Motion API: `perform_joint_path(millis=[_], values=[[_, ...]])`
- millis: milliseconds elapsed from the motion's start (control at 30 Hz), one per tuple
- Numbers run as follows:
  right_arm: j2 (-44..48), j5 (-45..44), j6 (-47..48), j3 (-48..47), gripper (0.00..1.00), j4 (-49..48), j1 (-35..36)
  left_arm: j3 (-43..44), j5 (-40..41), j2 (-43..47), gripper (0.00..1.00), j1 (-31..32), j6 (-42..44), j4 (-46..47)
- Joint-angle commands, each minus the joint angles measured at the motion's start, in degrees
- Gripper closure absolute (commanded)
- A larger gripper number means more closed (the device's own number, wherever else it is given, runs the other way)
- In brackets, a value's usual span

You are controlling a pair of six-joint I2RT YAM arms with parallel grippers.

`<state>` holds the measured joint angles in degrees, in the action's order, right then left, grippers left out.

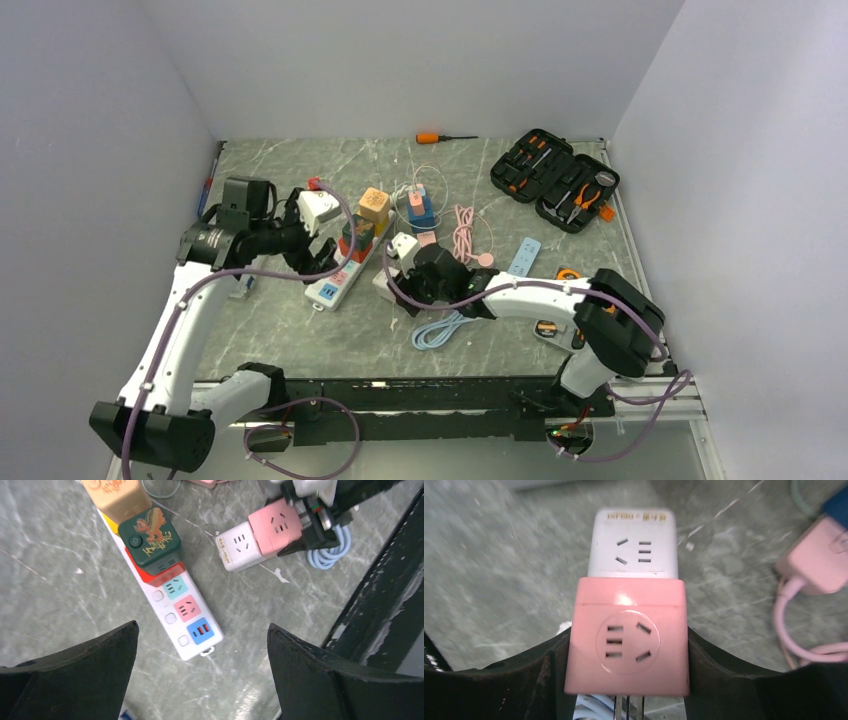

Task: Pull the plug off the socket
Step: Remove the plug from the socket.

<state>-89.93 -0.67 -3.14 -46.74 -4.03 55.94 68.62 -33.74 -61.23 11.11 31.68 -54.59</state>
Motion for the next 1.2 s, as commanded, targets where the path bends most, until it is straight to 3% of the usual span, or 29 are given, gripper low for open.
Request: perform_joint_path(millis=[0,100,200,500,700,933,1167], values=[[6.9,-0.2,-4.7,-10.3,1.0,7.8,0.2,-0.8,-2.2,7.5,0.01,0.1,10.3,1.5],[7.8,2.3,-7.1,-17.0,1.0,16.5,0.3,-7.4,-3.3,16.4,0.01,0.8,19.5,7.9],[7.9,5.9,-8.3,-22.0,1.0,22.6,0.2,-9.6,0.0,19.2,0.01,4.5,27.4,5.4],[9.5,16.6,-11.7,-27.1,1.0,26.0,0.2,-17.2,3.8,26.6,0.01,15.9,40.8,10.7],[10.1,18.7,-13.0,-29.3,1.0,27.1,0.2,-19.7,7.0,26.6,0.01,24.2,44.2,14.0],[10.5,19.9,-14.4,-29.4,1.0,26.2,0.3,-21.3,10.0,25.0,0.01,29.1,47.7,15.9],[14.0,19.7,-17.6,-25.8,1.0,20.6,0.9,-22.3,13.0,23.6,0.01,30.4,40.7,19.9]])
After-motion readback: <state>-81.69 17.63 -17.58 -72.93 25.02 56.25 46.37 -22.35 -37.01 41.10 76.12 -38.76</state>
